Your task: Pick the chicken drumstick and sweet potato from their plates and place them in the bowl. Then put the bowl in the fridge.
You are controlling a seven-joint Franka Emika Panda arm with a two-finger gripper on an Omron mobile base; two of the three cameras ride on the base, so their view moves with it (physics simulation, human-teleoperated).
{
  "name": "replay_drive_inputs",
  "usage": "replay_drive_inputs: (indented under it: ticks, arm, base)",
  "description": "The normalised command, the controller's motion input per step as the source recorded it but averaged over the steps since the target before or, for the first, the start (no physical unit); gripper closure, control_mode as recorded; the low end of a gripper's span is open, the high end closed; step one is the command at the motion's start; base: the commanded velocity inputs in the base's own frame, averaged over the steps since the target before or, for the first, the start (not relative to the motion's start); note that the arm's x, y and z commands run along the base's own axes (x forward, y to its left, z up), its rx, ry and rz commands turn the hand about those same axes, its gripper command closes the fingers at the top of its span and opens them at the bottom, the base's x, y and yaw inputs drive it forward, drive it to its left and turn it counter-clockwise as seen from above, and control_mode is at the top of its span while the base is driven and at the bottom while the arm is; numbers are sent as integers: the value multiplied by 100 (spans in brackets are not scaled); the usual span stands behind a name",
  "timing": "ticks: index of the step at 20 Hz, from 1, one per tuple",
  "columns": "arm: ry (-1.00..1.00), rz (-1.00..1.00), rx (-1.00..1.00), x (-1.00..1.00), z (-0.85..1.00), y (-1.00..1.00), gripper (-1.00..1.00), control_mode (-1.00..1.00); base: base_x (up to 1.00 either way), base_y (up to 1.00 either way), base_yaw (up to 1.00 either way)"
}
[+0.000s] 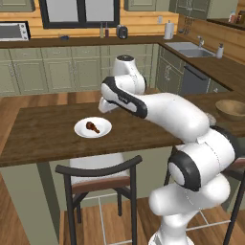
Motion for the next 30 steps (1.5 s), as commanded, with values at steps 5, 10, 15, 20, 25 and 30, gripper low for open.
replay_drive_inputs:
  ticks: [5, 10, 15, 20, 25, 30]
  arm:
    - [7, 5, -2, 100, -95, 82, -100, -100]
    - [2, -1, -9, 96, -63, 25, -100, -100]
    - [6, -1, -8, 27, -27, -2, -100, -100]
    - [4, 0, -2, 21, -40, -2, -100, -100]
    - [0, 0, 0, 52, -47, -6, -100, -100]
    - [0, 0, -2, 21, -52, 0, -100, -100]
  base:
    - [0, 0, 0]
    - [0, 0, 0]
    - [0, 0, 0]
    - [0, 0, 0]
    - [0, 0, 0]
    - [0, 0, 0]
